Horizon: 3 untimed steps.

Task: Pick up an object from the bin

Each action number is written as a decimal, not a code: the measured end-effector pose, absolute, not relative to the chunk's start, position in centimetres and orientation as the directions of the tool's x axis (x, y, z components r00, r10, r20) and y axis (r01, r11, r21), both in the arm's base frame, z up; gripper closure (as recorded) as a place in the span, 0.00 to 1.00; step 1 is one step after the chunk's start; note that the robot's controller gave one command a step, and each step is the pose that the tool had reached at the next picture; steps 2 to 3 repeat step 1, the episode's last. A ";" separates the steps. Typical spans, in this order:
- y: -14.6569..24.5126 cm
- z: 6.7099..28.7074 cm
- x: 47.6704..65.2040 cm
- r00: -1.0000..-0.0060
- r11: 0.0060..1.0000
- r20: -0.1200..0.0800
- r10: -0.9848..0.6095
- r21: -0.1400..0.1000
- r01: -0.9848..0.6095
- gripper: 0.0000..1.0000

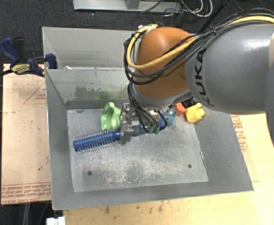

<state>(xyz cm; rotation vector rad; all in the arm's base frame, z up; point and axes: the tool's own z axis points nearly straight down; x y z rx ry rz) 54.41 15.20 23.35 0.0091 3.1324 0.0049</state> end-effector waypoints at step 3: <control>19.8 33.4 55.8 -0.996 0.996 -0.011 -0.089 0.004 -0.089 1.00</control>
Offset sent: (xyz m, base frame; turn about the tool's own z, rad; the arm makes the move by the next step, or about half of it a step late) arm 0.0128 0.0431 0.0968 -0.0916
